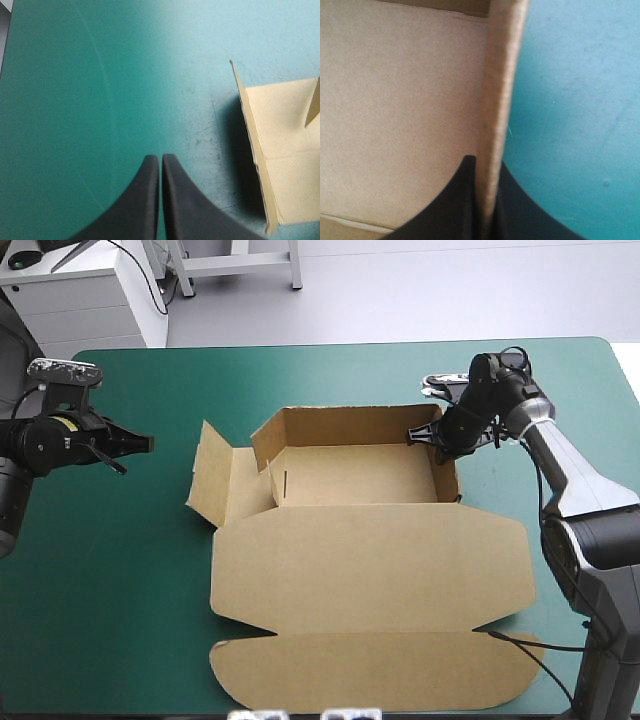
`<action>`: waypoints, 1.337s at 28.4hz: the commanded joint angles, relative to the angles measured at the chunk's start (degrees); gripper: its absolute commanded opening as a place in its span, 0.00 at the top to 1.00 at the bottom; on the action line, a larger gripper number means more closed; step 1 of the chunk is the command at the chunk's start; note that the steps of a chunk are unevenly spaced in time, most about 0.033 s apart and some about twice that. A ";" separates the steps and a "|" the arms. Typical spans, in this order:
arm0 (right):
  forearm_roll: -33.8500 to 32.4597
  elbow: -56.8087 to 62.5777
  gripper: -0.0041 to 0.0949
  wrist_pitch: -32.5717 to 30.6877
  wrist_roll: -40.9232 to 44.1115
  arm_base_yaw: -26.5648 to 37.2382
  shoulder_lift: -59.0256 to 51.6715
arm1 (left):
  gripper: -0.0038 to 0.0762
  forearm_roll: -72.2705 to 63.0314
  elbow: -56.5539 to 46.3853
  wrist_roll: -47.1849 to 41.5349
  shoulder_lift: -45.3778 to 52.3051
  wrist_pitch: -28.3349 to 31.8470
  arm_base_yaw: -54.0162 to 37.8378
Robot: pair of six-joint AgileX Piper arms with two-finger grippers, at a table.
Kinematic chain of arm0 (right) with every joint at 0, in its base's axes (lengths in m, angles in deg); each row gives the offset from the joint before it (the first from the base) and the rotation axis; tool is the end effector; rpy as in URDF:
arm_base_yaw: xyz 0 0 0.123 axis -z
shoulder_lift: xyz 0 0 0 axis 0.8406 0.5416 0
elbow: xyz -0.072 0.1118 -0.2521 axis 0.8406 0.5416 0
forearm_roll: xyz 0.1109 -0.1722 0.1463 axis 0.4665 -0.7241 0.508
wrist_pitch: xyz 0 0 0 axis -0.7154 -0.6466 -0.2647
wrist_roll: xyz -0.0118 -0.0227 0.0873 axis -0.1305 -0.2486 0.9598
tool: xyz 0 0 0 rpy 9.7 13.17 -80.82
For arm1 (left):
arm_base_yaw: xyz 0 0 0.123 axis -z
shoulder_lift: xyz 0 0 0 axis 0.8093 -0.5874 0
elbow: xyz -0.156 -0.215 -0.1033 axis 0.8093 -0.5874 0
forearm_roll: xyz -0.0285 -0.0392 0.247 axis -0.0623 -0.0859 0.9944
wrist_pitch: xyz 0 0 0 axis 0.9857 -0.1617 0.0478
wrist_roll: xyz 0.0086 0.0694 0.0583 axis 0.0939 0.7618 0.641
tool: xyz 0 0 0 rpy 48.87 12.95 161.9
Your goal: Fold the box
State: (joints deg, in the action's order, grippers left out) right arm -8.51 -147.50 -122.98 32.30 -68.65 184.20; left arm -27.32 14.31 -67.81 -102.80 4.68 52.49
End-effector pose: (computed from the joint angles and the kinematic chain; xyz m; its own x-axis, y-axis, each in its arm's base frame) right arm 0.4128 0.0978 0.2722 -0.9548 -0.1812 -0.2358 -0.2204 0.9635 0.1520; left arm 0.2699 0.0065 0.3974 -0.6805 0.1287 -0.7213 0.0792 0.9916 0.1021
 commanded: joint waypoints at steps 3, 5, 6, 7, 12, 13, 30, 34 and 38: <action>1.04 -1.19 0.98 -1.12 -1.02 0.04 -4.73 | 0.95 -2.51 1.54 -4.07 1.56 7.01 -4.63; 1.20 -1.30 0.98 -0.76 -1.02 0.78 -6.68 | 0.95 -7.87 1.54 -2.96 1.44 6.58 -9.61; 1.51 -1.30 0.98 -0.63 -1.02 1.34 -7.50 | 0.95 -11.02 1.54 -1.50 1.05 6.01 -11.48; 2.13 -1.30 0.98 -0.63 -1.02 1.84 -8.37 | 0.95 -13.33 1.54 -0.16 0.80 5.26 -13.29; 8.80 -1.30 0.98 -1.03 -3.90 5.63 -13.00 | 0.95 -30.58 1.54 7.63 -2.66 1.22 -19.49; 9.93 -1.30 0.98 -1.03 -4.44 6.56 -13.84 | 0.95 -33.09 1.54 9.08 -3.59 0.69 -20.04; 23.21 -1.30 0.98 -1.13 -9.66 17.00 -30.72 | 0.95 -69.83 1.54 24.63 -15.57 -11.35 -20.59; 26.87 -1.30 0.98 -1.13 -10.53 17.00 -31.17 | 0.95 -78.69 1.54 28.76 -17.10 -19.17 -19.83; 26.99 -1.19 0.98 -1.13 -10.53 16.64 -31.06 | 0.95 -83.42 1.54 30.32 -17.10 -23.34 -18.19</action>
State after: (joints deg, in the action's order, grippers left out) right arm 14.96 -147.02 -124.32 21.82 -52.10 155.26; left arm -102.36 14.31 -38.75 -122.15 -12.64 33.04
